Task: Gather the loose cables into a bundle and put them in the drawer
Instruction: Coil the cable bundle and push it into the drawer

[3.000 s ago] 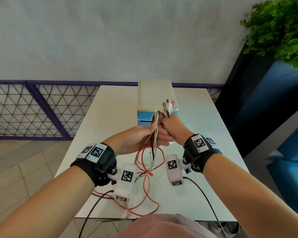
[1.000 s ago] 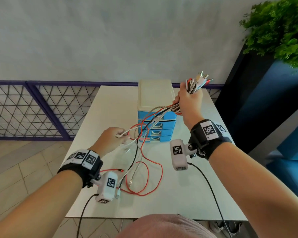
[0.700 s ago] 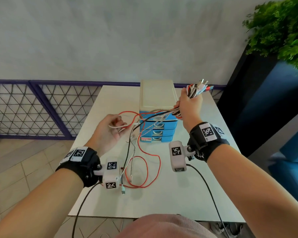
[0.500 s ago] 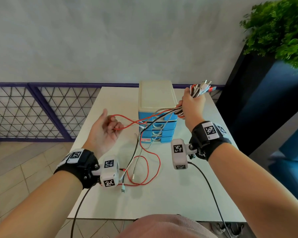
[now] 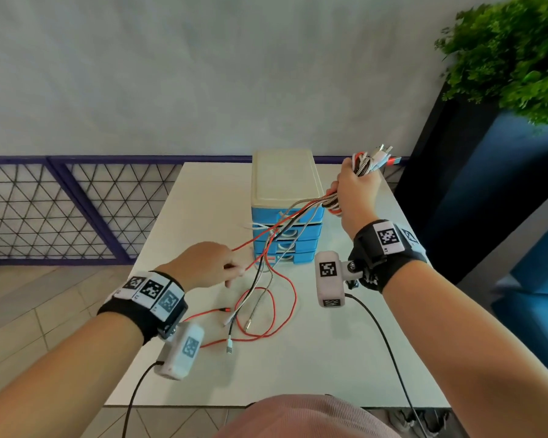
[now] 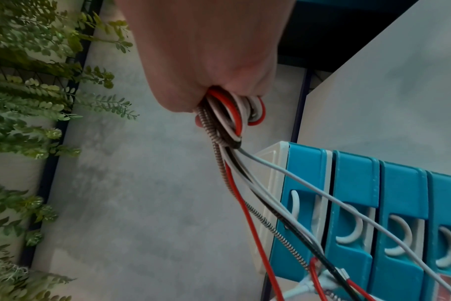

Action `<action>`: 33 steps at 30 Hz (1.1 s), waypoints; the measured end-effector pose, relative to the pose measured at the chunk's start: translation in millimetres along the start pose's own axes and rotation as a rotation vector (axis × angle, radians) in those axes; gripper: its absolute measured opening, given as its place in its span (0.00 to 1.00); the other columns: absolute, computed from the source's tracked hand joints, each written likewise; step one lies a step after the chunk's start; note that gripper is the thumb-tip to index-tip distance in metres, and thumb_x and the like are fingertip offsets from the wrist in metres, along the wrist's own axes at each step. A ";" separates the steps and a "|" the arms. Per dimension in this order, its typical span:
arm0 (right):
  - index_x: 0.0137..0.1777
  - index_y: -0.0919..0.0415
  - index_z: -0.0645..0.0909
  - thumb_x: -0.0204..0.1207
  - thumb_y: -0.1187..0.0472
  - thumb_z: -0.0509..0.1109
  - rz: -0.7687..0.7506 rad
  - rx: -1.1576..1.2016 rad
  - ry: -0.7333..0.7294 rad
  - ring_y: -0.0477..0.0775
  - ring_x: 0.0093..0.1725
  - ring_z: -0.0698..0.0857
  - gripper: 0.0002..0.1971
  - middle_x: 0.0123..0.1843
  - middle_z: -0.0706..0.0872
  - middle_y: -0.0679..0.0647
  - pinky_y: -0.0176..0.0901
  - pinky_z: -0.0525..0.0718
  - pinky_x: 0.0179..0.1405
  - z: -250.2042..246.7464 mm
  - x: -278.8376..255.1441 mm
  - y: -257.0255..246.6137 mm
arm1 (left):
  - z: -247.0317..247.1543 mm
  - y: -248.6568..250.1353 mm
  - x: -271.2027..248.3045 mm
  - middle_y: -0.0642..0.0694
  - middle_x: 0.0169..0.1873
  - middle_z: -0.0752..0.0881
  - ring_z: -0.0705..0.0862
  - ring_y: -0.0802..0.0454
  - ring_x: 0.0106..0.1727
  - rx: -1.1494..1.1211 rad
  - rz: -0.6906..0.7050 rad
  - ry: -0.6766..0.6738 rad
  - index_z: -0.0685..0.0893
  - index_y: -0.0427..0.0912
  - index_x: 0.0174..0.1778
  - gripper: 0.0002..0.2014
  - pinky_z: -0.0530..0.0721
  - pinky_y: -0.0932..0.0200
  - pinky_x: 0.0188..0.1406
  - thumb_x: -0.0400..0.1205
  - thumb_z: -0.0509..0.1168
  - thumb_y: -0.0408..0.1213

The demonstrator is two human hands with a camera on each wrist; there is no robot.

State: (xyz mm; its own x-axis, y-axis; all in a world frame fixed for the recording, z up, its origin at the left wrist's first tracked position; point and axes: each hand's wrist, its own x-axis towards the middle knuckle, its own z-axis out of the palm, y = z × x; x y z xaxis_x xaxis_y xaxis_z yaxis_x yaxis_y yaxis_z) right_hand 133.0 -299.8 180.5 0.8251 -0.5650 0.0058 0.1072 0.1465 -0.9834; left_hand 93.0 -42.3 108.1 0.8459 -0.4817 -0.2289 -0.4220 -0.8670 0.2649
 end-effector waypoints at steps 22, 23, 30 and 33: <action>0.39 0.54 0.68 0.84 0.60 0.61 0.038 0.026 0.004 0.43 0.17 0.75 0.11 0.26 0.73 0.51 0.41 0.78 0.24 -1.5 -11.2 -14.8 | 18.5 -45.8 -10.7 0.54 0.65 0.82 0.62 0.52 0.76 -0.926 -0.495 -0.135 0.83 0.33 0.64 0.30 0.48 0.52 0.74 0.87 0.44 0.52; 0.39 0.54 0.68 0.84 0.59 0.61 0.040 0.022 0.005 0.43 0.17 0.75 0.11 0.26 0.73 0.51 0.41 0.79 0.24 -1.2 -11.7 -15.0 | 19.9 -42.4 -10.3 0.50 0.70 0.78 0.61 0.50 0.79 -0.851 -0.478 -0.128 0.84 0.37 0.64 0.31 0.50 0.51 0.76 0.87 0.45 0.56; 0.36 0.56 0.67 0.84 0.61 0.61 0.017 0.015 -0.059 0.43 0.14 0.74 0.13 0.22 0.71 0.50 0.40 0.75 0.21 15.0 -29.6 -10.4 | 22.9 -2.7 9.1 0.54 0.33 0.86 0.83 0.63 0.33 -0.580 -0.119 0.128 0.84 0.50 0.36 0.05 0.83 0.52 0.51 0.74 0.74 0.39; 0.36 0.56 0.67 0.83 0.62 0.62 0.007 0.021 -0.074 0.44 0.16 0.75 0.13 0.25 0.72 0.52 0.38 0.77 0.20 19.9 -33.9 -8.7 | 17.4 24.8 16.4 0.53 0.33 0.79 0.78 0.56 0.32 -0.641 -0.053 0.300 0.75 0.46 0.40 0.22 0.79 0.55 0.39 0.65 0.79 0.53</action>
State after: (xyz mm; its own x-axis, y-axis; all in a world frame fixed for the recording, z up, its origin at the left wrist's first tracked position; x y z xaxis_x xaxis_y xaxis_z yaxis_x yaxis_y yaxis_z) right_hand 115.1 -265.7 192.5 0.8645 -0.5024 0.0133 0.1125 0.1676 -0.9794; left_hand 90.8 -73.9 94.6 0.9523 -0.3050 -0.0135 -0.1807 -0.5986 0.7804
